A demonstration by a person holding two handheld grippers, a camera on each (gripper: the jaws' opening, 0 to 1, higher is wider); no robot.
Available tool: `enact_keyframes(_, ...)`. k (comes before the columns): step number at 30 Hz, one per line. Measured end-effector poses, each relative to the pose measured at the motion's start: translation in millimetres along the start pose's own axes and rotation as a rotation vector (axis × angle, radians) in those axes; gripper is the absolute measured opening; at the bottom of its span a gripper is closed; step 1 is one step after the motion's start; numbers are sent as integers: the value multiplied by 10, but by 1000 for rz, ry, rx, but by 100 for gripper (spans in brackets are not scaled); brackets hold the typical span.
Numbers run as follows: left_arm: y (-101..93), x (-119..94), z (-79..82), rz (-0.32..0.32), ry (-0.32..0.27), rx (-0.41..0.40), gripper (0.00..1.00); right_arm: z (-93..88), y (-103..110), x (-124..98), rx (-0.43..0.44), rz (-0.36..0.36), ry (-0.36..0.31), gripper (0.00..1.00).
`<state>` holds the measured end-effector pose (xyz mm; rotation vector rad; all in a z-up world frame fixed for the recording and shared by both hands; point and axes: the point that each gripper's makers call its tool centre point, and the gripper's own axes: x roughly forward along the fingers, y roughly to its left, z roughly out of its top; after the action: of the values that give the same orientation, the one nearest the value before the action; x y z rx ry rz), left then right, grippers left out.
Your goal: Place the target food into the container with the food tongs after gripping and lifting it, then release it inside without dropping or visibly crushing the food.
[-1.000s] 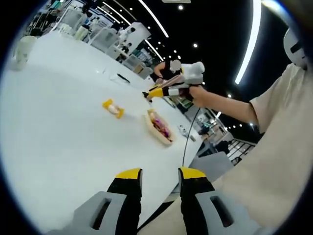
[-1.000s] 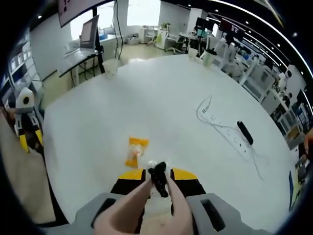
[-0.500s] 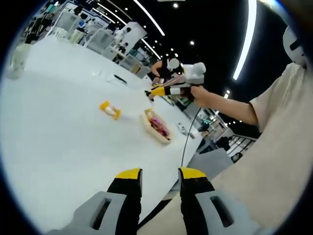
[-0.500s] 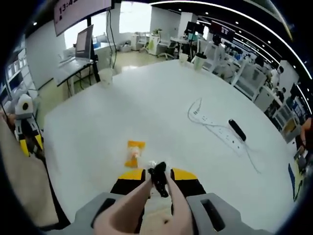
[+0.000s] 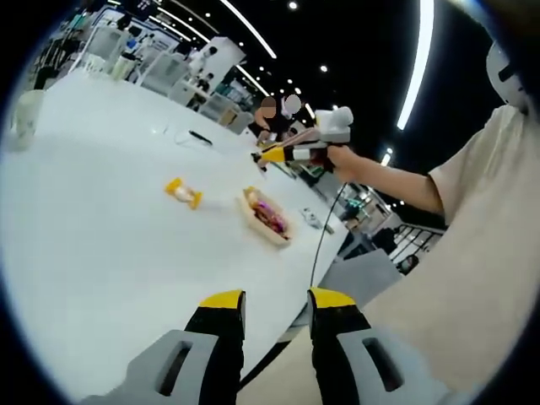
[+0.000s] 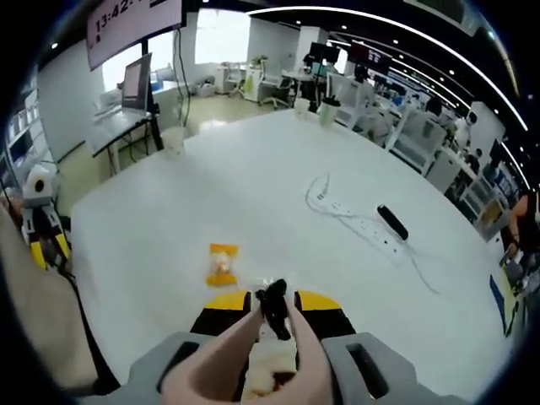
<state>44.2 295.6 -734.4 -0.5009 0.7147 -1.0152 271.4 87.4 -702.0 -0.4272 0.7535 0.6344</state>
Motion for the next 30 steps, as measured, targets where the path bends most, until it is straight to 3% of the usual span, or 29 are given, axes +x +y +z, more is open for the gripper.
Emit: enact_keyframes(30,-208,41,-125,-22,14,33,28,-292,-354,-423,28,-106,-5,19)
